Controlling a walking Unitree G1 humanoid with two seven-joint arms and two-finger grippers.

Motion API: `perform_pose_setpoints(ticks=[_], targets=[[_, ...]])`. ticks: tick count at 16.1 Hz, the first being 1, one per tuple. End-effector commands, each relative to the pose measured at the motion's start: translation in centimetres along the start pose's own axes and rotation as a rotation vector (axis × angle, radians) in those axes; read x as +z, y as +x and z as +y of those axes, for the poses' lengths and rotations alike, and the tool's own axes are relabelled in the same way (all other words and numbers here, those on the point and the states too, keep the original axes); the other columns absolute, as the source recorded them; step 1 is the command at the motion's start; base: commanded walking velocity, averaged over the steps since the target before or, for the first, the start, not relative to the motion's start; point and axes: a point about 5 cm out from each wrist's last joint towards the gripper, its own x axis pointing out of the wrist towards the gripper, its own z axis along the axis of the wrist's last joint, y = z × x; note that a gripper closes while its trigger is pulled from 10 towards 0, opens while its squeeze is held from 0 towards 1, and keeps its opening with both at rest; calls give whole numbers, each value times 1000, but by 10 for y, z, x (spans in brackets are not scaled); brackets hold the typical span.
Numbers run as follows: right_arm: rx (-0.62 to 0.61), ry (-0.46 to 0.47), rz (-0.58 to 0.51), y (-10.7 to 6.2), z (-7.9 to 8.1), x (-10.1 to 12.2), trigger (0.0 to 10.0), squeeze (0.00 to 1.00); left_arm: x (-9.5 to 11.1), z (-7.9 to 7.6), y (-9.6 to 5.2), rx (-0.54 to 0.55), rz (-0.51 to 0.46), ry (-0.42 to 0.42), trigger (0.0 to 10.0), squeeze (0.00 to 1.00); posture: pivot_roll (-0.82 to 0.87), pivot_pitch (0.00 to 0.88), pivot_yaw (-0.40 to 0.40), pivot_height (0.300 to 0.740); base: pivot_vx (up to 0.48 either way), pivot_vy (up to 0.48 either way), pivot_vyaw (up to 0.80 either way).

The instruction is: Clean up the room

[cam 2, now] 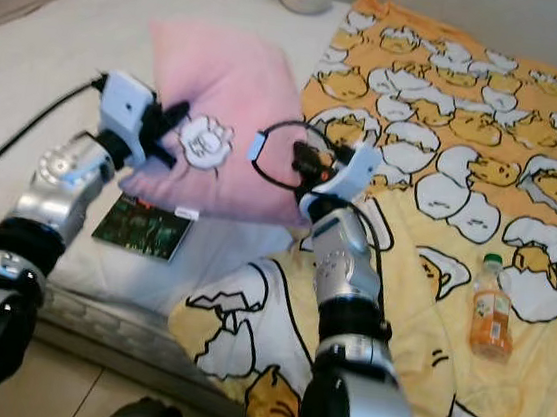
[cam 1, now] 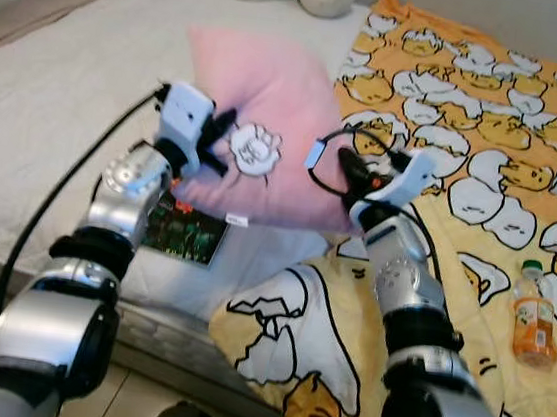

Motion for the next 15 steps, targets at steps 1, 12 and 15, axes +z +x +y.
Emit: perform_pose_setpoints(ticks=[1,12,15], targets=[[-16,-31,-6,-1,1,5,0,0,16,2,6,-5,-49,34,10000,0,7,0,-10,740,0,0,0],[-250,-439,-58,-60,-17,7,0,0,-13,-21,-1,36,-41,-173,10000,0,-47,0,13,740,0,300,0],[-265,-425,-6,-54,-21,0,9686,0,-5,-22,7,15,-42,-137,10000,0,-49,0,19,740,0,480,0]])
